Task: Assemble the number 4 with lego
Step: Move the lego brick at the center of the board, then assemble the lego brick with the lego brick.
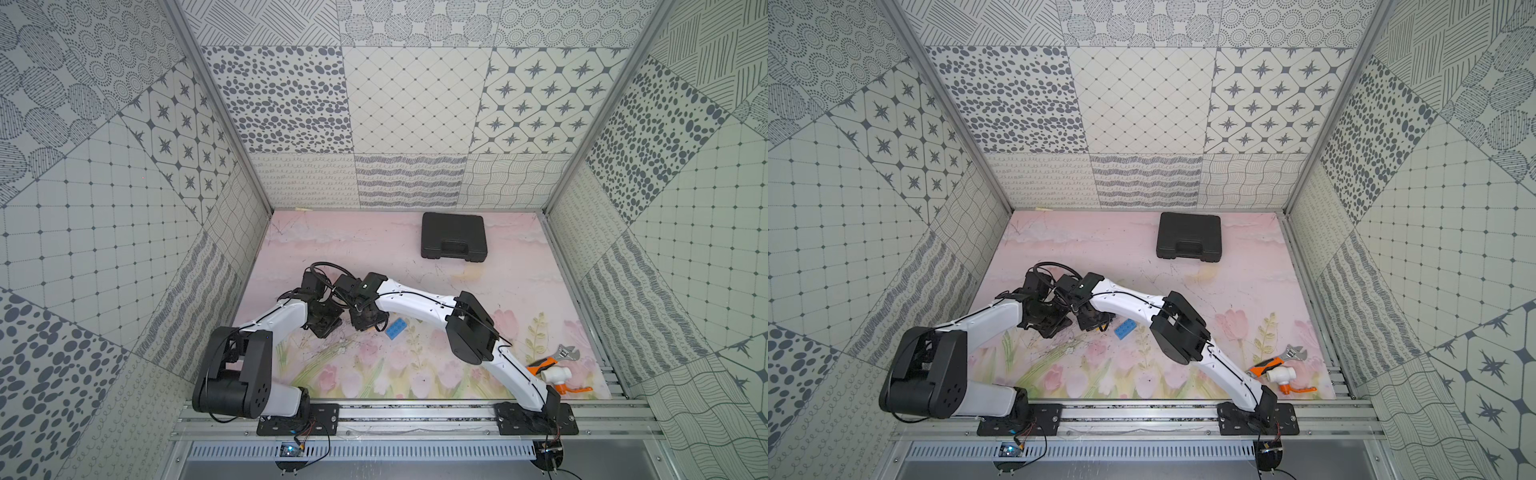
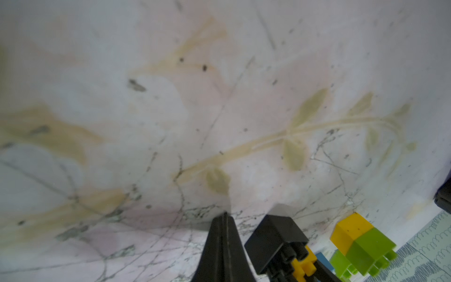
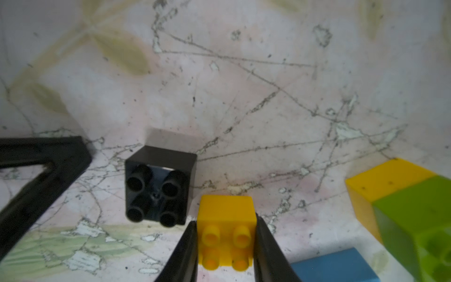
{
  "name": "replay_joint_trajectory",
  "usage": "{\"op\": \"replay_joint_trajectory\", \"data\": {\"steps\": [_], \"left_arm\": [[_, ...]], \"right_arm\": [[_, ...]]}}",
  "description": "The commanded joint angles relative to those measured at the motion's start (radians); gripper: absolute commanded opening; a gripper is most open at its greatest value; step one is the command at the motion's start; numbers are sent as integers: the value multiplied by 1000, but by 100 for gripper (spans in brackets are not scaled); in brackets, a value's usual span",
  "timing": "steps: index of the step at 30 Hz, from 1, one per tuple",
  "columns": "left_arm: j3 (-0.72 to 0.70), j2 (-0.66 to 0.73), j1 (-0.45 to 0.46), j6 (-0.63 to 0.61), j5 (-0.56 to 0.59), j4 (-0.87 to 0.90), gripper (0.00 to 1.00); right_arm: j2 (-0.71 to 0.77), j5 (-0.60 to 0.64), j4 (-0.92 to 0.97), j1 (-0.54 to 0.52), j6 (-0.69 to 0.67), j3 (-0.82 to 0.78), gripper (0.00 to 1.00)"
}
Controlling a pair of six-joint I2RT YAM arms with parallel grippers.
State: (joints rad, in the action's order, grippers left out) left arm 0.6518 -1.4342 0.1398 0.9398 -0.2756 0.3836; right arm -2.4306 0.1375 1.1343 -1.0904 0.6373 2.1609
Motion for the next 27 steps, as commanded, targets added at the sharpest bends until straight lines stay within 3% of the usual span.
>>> {"op": "replay_joint_trajectory", "data": {"steps": [1,8,15,19,27], "left_arm": [[-4,-52,40,9,-28,-40,0],[-10,-75,99,56,-42,-81,0],[-50,-47,133,127,-43,-95,0],[-88,10,132,149,-16,-68,0],[-140,19,148,157,-79,-142,0]], "right_arm": [[105,55,10,9,-3,-17,26],[86,30,56,13,-8,66,25],[67,0,63,11,70,105,23],[80,-3,57,10,134,74,21],[140,3,-1,16,201,-47,20]]}}
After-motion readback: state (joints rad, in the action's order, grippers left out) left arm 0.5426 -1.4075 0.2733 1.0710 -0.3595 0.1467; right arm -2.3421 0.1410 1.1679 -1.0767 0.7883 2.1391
